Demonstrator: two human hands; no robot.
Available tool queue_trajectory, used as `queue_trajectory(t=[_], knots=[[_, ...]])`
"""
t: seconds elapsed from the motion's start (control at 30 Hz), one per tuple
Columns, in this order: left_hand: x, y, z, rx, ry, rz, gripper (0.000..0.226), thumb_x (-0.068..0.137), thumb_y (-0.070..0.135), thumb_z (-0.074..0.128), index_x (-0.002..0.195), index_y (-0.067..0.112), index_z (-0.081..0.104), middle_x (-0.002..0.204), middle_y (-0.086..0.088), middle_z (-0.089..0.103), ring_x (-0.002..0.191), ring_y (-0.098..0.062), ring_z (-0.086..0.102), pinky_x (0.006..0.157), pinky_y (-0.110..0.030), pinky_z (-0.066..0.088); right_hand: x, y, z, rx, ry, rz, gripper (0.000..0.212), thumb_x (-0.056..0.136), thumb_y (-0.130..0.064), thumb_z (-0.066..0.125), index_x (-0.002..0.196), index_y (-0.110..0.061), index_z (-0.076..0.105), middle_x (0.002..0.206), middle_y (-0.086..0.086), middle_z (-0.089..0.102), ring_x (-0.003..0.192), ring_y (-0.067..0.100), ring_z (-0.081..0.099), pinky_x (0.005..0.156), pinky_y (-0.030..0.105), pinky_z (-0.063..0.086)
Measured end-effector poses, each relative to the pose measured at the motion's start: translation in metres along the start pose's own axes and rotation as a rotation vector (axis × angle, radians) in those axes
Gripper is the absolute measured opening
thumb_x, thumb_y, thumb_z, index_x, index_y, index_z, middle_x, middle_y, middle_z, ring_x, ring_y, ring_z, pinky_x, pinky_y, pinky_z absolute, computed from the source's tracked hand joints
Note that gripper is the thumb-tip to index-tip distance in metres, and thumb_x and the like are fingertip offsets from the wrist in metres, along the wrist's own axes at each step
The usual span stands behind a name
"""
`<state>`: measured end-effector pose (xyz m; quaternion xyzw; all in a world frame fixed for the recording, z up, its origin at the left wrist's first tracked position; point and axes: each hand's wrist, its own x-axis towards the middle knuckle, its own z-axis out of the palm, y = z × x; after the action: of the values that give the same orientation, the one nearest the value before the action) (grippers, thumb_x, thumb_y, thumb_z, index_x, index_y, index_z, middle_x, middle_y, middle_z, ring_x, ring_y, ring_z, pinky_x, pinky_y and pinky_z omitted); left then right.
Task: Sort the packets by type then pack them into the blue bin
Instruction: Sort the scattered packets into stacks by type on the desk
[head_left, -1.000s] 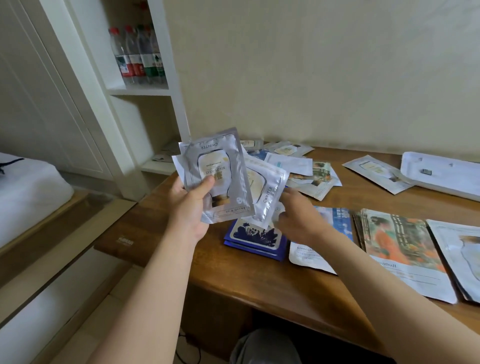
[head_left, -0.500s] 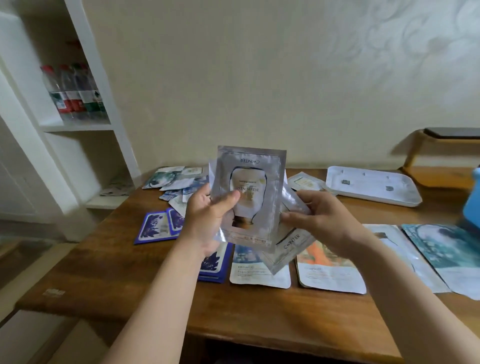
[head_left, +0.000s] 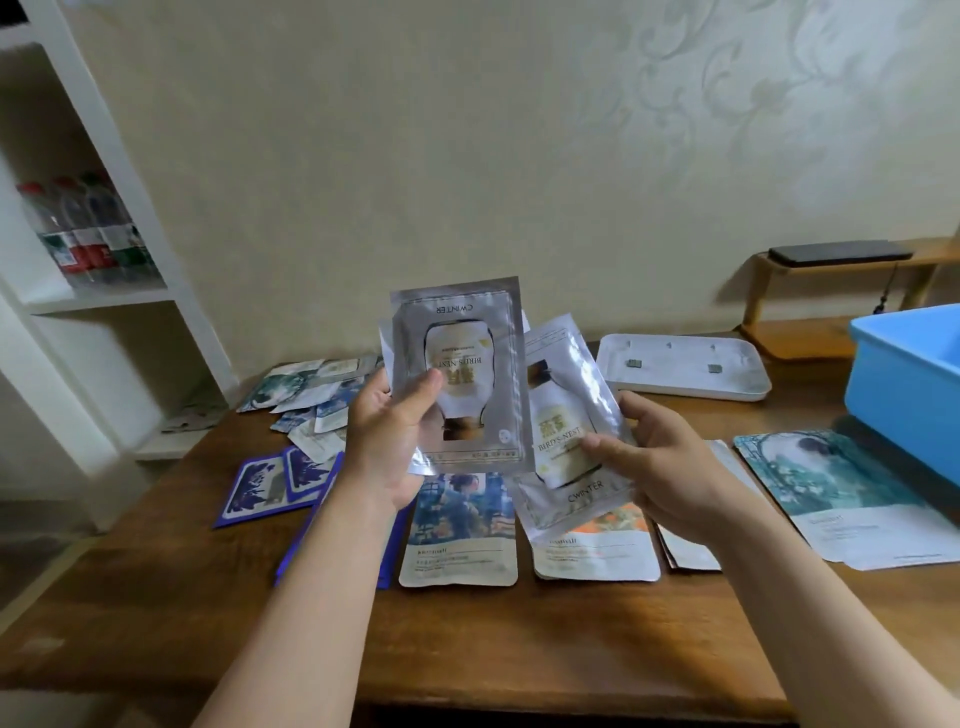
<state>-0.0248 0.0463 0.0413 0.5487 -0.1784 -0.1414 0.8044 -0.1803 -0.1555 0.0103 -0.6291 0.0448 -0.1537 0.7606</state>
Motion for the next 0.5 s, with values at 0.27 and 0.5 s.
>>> queue_trajectory(t=[0.27, 0.5], knots=[[-0.002, 0.002, 0.008, 0.016, 0.012, 0.02, 0.018, 0.097, 0.0, 0.063, 0.113, 0.007, 0.066, 0.11, -0.018, 0.076, 0.097, -0.029, 0.074, 0.083, -0.047, 0.063, -0.004, 0.003, 0.003, -0.147, 0.01, 0.033, 0.043, 0.072, -0.008, 0.081, 0.112, -0.002, 0.066, 0.108, 0.02, 0.075, 0.101, 0.04, 0.073, 0.095, 0.06, 0.054], [0.002, -0.001, 0.009, 0.006, 0.02, 0.027, 0.017, 0.096, 0.001, 0.064, 0.107, 0.014, 0.068, 0.106, -0.014, 0.077, 0.101, -0.03, 0.074, 0.091, -0.051, 0.059, -0.014, 0.001, -0.012, -0.047, 0.195, -0.034, 0.038, 0.069, -0.003, 0.079, 0.105, 0.002, 0.067, 0.102, 0.026, 0.074, 0.096, 0.047, 0.071, 0.091, 0.065, 0.054]])
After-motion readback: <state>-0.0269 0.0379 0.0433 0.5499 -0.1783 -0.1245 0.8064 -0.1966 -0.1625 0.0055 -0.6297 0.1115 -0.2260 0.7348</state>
